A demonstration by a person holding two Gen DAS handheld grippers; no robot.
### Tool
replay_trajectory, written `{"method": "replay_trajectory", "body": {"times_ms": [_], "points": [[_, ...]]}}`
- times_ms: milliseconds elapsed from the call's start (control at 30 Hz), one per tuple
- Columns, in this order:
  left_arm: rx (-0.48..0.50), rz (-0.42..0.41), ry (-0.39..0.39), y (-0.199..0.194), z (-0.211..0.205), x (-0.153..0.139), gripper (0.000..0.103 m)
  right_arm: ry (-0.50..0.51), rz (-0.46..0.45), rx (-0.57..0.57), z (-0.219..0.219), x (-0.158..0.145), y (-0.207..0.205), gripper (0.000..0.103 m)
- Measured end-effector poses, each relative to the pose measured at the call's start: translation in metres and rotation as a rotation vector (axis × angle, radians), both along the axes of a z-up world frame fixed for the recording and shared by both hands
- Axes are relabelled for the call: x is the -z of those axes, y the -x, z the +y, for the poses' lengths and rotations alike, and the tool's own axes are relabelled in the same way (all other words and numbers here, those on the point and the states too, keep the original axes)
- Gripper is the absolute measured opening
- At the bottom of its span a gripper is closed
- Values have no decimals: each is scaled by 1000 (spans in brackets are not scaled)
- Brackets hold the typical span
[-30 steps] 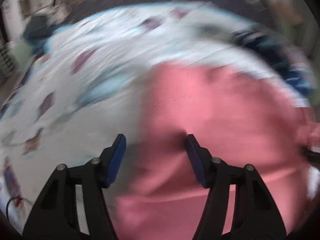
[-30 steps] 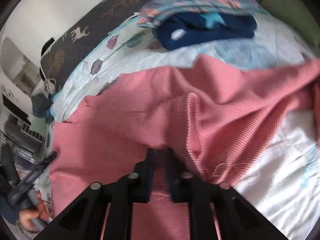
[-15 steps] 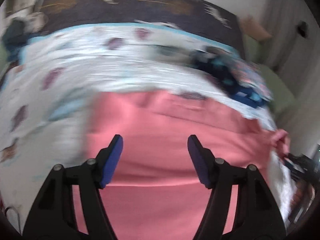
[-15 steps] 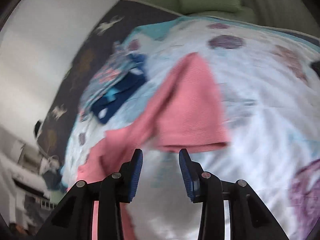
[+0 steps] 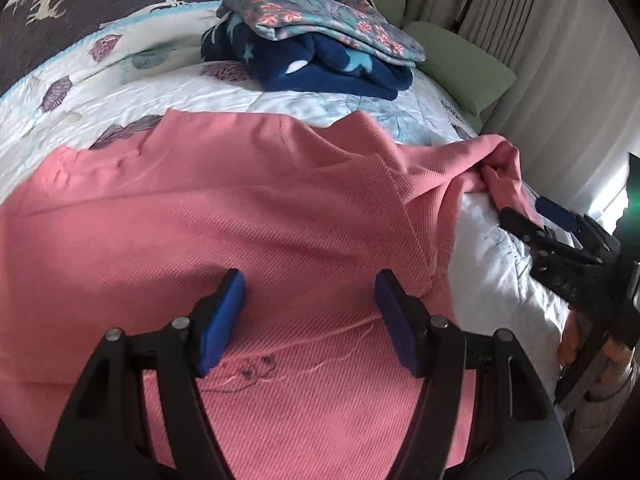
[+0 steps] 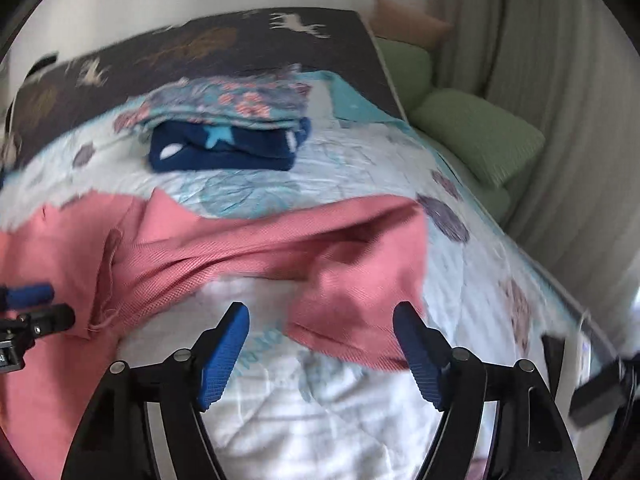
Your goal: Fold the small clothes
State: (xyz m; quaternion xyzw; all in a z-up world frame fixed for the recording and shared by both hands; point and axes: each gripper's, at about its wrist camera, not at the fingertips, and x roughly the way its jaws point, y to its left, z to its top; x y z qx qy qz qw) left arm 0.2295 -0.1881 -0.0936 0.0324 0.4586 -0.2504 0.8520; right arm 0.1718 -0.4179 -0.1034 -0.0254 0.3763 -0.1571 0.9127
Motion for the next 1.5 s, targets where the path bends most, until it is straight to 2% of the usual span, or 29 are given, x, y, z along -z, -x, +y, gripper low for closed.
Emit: {"method": "replay_trajectory", "body": {"times_ms": [33, 67, 100, 133, 167, 233, 333, 433, 500, 533, 633, 667, 700, 733, 767, 833, 967, 1067, 1167, 1233, 1267, 1300, 1333, 1367, 1400, 1467, 1500], "points": [[-3, 4, 3, 0, 1, 0, 68, 22, 18, 2, 0, 4, -6, 76], [-7, 10, 8, -1, 1, 0, 68, 39, 46, 21, -3, 9, -13, 67], [-9, 14, 11, -2, 2, 0, 68, 26, 64, 47, -9, 13, -17, 35], [-10, 17, 12, -3, 2, 1, 68, -13, 74, 79, -20, 14, -19, 16], [-11, 16, 12, -4, 4, 2, 68, -78, 75, 109, -34, 14, -20, 6], [-6, 7, 0, -3, 2, 2, 68, -235, 15, 147, -63, 7, -11, 6], [2, -7, -11, -1, 0, 3, 68, -341, -41, 132, -84, -12, 0, 6], [-2, 0, 18, 0, 5, 1, 68, -489, -97, 20, -87, -45, 7, 6], [-15, 5, 45, 2, 13, -2, 68, -602, -152, -101, -76, -76, 14, 6], [-24, 5, 57, 4, 19, -3, 68, -651, -175, -165, -67, -90, 18, 6], [-57, 13, 108, 13, 41, -7, 68, -873, -220, -466, -25, -126, 20, 13], [-69, 18, 125, 17, 50, -8, 68, -956, -222, -567, -10, -131, 18, 32], [-83, 23, 141, 21, 60, -9, 68, -1000, -215, -628, 1, -133, 16, 69], [-94, 26, 150, 25, 69, -10, 68, -1007, -197, -667, 13, -133, 12, 84], [-103, 27, 155, 29, 78, -11, 68, -967, -190, -664, 22, -132, 9, 88], [-104, 32, 164, 35, 89, -12, 69, -837, -178, -566, 29, -121, 4, 88], [-36, 68, 208, 44, 99, -9, 73, -757, -92, -391, 9, -78, -3, 86], [61, 60, 187, 57, 89, -8, 73, -659, -48, -266, -8, -49, 14, 86], [166, 69, 204, 69, 71, -11, 73, -572, -7, -174, -30, -29, 38, 86], [220, 56, 183, 75, 51, -10, 73, -572, 31, -110, -47, -14, 49, 86], [237, 51, 163, 76, 42, -8, 65, -586, 43, -81, -55, -7, 52, 86], [246, 41, 134, 75, 32, -6, 48, -609, 49, -58, -61, -3, 57, 86], [251, 44, 102, 73, 24, -6, 9, -630, 46, -47, -65, -1, 61, 86], [239, 57, 111, 68, 21, -13, 6, -642, 38, -44, -66, -4, 64, 86], [228, 37, 174, 66, 28, -28, 6, -648, 28, -44, -66, -4, 67, 86], [175, -78, 306, 60, 57, -81, 6, -643, 8, -55, -64, -10, 72, 86], [129, -133, 331, 55, 73, -102, 6, -630, -1, -68, -61, -14, 73, 86]]}}
